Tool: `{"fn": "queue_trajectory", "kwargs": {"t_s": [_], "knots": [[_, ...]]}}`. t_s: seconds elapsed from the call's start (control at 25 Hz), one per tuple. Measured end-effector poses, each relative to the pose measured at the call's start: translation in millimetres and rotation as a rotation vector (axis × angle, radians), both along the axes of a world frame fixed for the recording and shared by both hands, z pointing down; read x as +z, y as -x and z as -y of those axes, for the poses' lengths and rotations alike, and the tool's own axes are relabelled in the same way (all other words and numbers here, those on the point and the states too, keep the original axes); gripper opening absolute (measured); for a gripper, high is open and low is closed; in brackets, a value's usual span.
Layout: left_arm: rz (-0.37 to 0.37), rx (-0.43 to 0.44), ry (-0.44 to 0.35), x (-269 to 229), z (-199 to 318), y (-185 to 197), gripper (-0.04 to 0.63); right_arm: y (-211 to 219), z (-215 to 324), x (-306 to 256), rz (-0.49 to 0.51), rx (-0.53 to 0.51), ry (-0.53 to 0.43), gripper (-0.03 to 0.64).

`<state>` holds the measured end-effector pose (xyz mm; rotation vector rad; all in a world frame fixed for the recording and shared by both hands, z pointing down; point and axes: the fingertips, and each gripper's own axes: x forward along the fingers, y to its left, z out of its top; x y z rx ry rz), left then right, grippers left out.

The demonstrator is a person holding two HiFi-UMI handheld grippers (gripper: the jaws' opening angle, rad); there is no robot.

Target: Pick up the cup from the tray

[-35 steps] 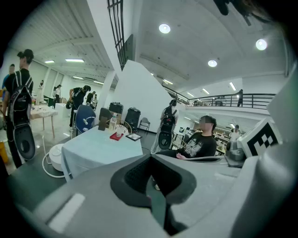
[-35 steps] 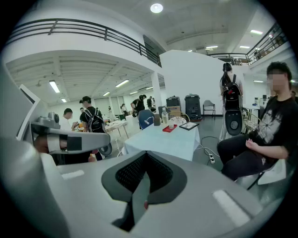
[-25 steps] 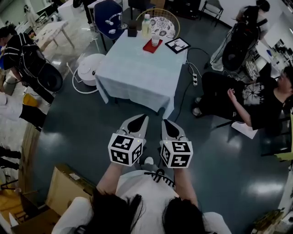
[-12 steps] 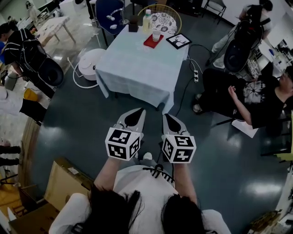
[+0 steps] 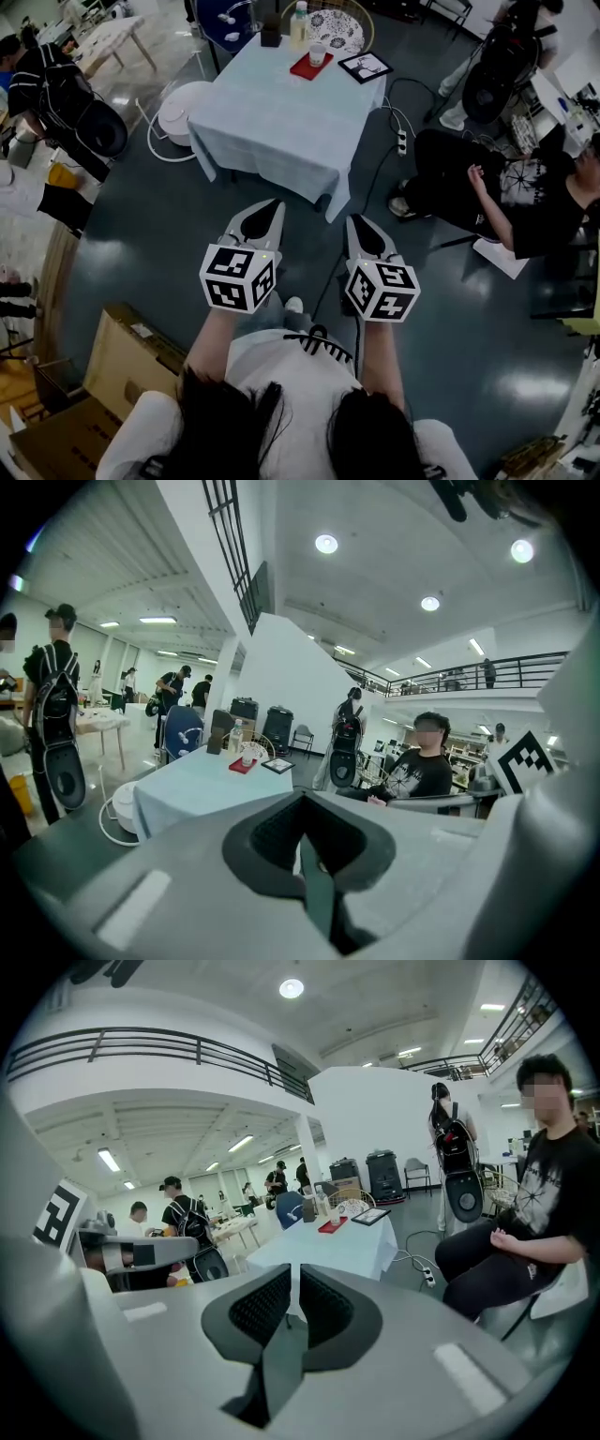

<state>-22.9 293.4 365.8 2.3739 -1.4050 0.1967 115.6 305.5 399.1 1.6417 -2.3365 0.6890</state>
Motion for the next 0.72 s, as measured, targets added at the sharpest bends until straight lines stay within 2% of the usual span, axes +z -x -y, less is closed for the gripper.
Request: {"fn": "queue_trajectory", "kwargs": {"t_s": [0.08, 0.28, 0.4, 0.72], "knots": [[0.001, -0.013, 0.005, 4, -1, 1, 0.000, -6, 1, 4, 0.004, -0.004, 0.006, 0.055], [-0.055, -0.093, -0.017, 2, 2, 11, 0.000, -6, 1, 8, 0.004, -0.048, 0.004, 0.087], [-0.020, -0.077, -0.039, -2, 13, 9, 0.000, -5, 11, 4, -0.004, -0.048, -0.021, 0.098], [-0.018, -0.070, -0.036, 3, 44, 12, 0.000, -8, 41, 9, -0.021, -0.029, -0.012, 0.098]]}}
